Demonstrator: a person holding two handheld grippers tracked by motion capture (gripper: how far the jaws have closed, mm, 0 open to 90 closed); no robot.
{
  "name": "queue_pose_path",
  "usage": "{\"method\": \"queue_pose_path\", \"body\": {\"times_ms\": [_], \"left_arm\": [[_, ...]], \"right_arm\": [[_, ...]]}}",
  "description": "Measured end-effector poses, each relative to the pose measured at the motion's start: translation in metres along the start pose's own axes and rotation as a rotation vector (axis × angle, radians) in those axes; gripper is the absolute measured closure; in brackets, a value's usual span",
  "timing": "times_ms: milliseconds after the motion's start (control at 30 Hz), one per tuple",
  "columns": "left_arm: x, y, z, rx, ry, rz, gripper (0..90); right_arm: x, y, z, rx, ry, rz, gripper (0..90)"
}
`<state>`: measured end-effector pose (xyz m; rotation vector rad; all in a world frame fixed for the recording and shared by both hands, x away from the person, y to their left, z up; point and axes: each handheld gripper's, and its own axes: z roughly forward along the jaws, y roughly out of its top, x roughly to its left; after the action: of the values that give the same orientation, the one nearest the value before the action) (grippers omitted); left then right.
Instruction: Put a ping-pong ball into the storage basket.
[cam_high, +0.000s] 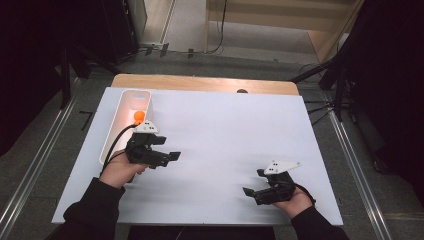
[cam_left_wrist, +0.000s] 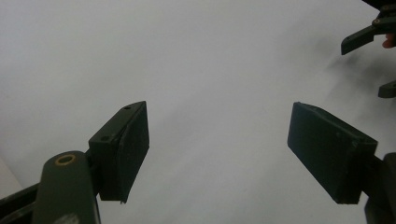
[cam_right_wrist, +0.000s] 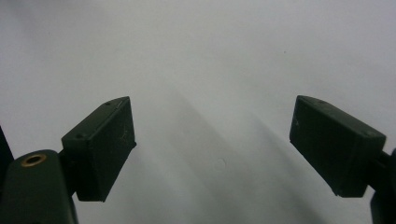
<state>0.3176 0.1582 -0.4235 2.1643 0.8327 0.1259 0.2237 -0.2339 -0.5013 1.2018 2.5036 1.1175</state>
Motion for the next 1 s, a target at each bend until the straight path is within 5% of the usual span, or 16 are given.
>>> {"method": "queue_pose_path", "body": {"times_ms": [167,433,1000], "left_arm": [[-0.001,-0.005,-0.003,-0.019,-0.031,0.005,21.6],[-0.008,-0.018,-0.006,-0.015,-0.004,0.072,21.5],[-0.024,-0.039,-0.005,-0.020,-0.048,0.102,21.5]], "right_arm": [[0.000,0.000,0.000,0.000,-0.003,0.001,12.7],[-0.001,0.000,-0.001,-0.004,-0.005,-0.003,12.8],[-0.001,0.000,0.000,0.001,-0.008,-0.005,12.7]]}}
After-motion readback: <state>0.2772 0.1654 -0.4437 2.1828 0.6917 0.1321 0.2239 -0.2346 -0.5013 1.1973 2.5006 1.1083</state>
